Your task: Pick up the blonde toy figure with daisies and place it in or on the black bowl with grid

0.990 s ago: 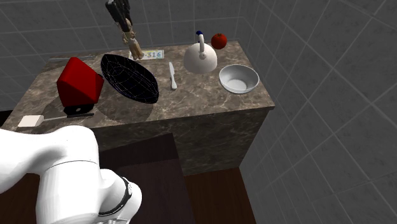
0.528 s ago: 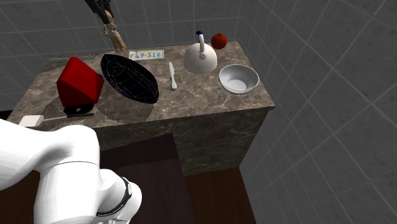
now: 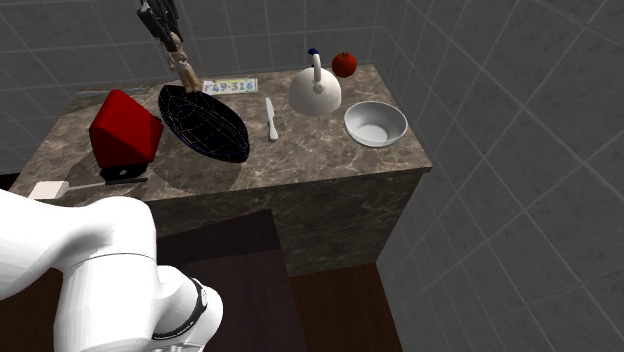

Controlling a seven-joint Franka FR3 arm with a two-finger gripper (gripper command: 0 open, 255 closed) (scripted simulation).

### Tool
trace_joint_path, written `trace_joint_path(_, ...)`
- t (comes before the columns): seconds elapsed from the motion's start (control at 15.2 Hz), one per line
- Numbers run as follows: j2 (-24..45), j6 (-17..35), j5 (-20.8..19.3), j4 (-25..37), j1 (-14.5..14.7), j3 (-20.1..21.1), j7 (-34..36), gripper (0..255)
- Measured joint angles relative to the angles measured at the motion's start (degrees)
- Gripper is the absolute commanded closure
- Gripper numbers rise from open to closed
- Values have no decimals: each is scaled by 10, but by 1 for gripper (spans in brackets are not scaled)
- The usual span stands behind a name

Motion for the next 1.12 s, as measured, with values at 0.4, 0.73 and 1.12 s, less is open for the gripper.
trace_joint_path(0.4,-11,45,11,-52,8,0,-5,255)
trace_joint_path(0.73,-15,83,17,-93,12,4,-8,255)
trace_joint_path(1.12,-12,111,18,-118,10,15,-7,255)
